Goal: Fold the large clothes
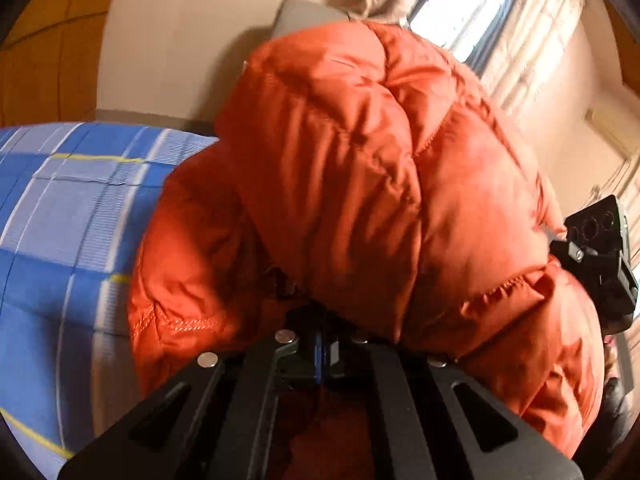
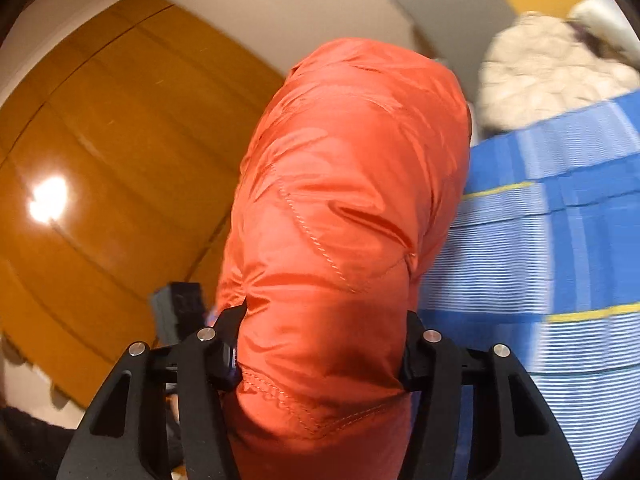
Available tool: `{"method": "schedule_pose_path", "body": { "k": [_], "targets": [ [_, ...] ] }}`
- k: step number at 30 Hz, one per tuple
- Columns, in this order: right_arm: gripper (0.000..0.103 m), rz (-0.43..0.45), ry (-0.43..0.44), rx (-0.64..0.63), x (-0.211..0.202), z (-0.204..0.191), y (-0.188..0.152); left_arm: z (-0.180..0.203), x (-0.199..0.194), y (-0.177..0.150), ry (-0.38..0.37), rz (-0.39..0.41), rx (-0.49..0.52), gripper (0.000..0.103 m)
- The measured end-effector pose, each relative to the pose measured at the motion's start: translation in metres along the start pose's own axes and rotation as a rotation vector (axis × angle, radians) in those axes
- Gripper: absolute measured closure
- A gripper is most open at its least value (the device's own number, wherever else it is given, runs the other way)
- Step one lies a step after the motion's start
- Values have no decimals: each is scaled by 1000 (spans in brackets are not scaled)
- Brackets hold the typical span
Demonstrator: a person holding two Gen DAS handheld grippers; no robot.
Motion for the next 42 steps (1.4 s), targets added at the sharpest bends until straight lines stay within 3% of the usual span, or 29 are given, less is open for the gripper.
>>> {"method": "schedule_pose_path", "body": {
  "k": [3,5,8,12,16,18,21,28,33,36,40,42],
  "targets": [
    [48,-60,-111,7,5,36,-20,2,13,-11,56,-25,27,103],
    [48,-64,-129,32,9,51,-31,0,7,-14,65,-11,14,103],
    [48,-51,-132,32,12,52,-31,6,-26,-5,89,80,40,103],
    [48,-64,-161,-10,13,40,-33,33,-62,20,42,171,119,103],
    [47,-78,-198,-65,8,23,-28,62,-57,40,-10,155,194,99],
    [46,-84,-210,-77,6,22,-30,63,-41,44,11,115,213,97],
    [45,-85,-215,-78,4,24,-30,39,-8,35,67,24,150,98],
    [29,-93,-257,-60,16,35,-34,10,17,12,48,27,0,101],
    [25,-85,-383,-81,3,26,-32,7,22,11,54,28,-32,101],
    [22,-46,-466,-97,-12,18,-30,11,12,10,97,40,0,100],
    [17,15,-511,-132,-35,-4,-39,26,-8,8,123,64,49,88],
    [17,30,-539,-151,-40,-11,-44,32,-18,7,128,80,60,66]
  ]
}}
Point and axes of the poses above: each gripper's, at about its wrist camera, not at the fingertips, and x roughly the way its jaws point, z to its right, y to its top, the point moved 10 cm from there along x, roughly the way its jaws point, and after that the axes turned 1 degree about y, right-handed, at the moved point
